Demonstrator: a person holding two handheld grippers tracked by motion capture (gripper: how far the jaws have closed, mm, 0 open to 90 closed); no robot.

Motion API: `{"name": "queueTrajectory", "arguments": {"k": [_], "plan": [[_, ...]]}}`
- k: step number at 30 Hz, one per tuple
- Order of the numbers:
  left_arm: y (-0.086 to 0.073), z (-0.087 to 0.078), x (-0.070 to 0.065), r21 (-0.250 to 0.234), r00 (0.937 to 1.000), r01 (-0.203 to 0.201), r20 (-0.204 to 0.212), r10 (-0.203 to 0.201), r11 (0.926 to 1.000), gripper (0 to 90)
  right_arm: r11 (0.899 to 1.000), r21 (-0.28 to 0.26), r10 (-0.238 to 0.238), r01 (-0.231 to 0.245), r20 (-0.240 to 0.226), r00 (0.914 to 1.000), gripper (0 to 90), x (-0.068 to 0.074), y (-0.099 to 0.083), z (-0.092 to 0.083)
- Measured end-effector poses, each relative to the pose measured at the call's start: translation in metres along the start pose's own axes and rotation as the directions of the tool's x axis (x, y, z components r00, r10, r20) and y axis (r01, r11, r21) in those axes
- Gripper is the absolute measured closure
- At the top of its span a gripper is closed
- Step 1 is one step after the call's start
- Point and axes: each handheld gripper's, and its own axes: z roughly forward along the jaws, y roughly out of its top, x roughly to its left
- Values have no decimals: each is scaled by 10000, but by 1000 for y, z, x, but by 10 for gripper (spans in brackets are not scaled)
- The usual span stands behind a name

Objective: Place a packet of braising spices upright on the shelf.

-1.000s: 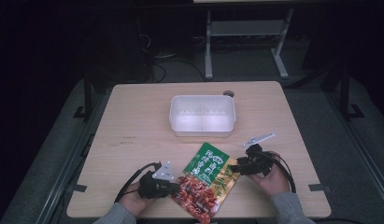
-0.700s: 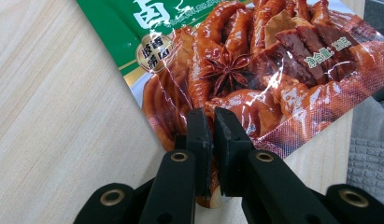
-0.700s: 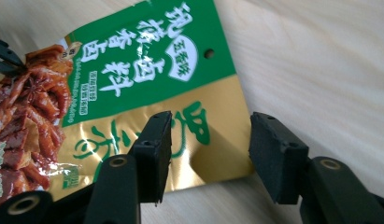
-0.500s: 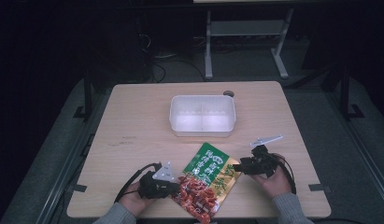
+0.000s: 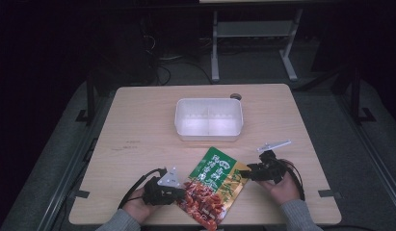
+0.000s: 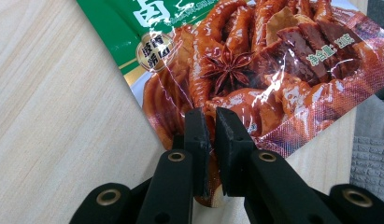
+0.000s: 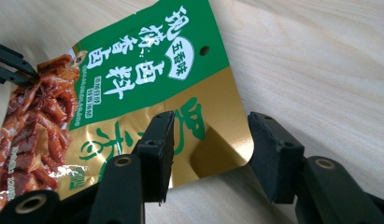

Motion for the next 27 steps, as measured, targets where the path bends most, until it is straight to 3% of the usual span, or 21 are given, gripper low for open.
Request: {"name": "queueTrajectory", "arguments": {"k": [4, 8, 14, 17, 27], "plan": [[0, 0, 1, 6, 10000, 4, -17, -4, 10000, 822, 9998, -143, 119, -121, -169, 9998, 520, -1, 0, -2], [0, 0, 0, 11, 10000, -1, -29, 1, 10000, 817, 9983, -516, 246, -283, -699, 9972, 525, -1, -2, -6], [1, 0, -1, 88, 9999, -64, -103, 65, 9999, 815, 9972, -738, 26, -123, -1293, 9916, 565, 6, -1, -6], [1, 0, 0, 98, 9999, -79, -86, 80, 9999, 811, 9982, -586, -183, 115, -1175, 9929, 599, 11, 1, -3], [1, 1, 0, 65, 9999, -56, -95, 56, 10000, 803, 9998, -62, -176, 173, -677, 9975, 706, 16, 2, 7]]}}
